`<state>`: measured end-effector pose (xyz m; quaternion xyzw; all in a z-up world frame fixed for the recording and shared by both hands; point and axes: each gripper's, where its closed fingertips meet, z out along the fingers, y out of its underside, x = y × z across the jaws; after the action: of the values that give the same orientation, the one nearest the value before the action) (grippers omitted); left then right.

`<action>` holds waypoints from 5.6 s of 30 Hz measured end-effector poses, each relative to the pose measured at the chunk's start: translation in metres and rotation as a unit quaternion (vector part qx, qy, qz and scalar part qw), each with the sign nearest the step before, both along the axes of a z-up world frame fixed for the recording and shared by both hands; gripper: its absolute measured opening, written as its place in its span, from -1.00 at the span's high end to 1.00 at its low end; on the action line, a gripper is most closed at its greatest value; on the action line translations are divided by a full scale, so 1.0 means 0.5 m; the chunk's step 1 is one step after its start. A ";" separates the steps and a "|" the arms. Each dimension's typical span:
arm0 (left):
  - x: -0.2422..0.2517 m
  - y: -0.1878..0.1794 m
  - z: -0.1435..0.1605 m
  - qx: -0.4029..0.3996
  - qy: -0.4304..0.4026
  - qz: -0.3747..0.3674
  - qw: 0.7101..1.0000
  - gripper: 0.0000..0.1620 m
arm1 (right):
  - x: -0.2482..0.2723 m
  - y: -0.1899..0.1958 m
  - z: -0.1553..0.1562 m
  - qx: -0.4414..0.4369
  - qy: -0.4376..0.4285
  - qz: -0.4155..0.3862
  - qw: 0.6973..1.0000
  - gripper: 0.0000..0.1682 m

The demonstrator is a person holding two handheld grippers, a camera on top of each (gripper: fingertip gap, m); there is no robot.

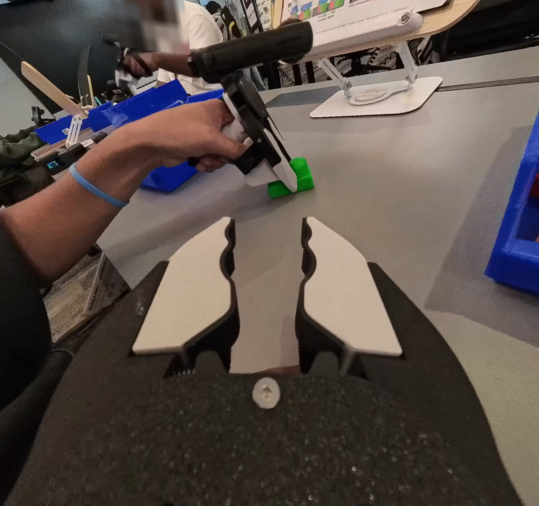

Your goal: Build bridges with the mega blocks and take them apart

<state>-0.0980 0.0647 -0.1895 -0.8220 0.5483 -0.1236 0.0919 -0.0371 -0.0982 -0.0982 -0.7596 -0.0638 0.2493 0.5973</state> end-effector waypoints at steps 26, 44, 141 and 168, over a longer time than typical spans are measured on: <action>-0.369 -0.229 0.167 0.046 -0.521 0.145 0.840 0.35 | -0.144 0.342 -0.187 -0.320 -0.293 0.008 0.901 -0.07; -0.344 -0.257 0.171 0.002 -0.542 0.110 0.833 0.37 | 0.456 0.109 0.150 -0.270 -0.269 -0.255 0.889 0.10; 0.326 -0.176 0.139 0.212 -0.354 0.269 0.870 0.95 | 0.498 -0.091 -0.027 -0.046 -0.080 -0.452 0.887 0.81; -0.376 -0.060 0.154 0.319 -0.261 0.408 0.815 0.97 | -0.127 0.190 -0.017 -0.033 -0.088 -0.254 0.963 0.97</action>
<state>-0.2860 0.0347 -0.1126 -0.8318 0.1270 -0.1029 0.5305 -0.1005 -0.0030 -0.1067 -0.7892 0.0870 0.0234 0.6075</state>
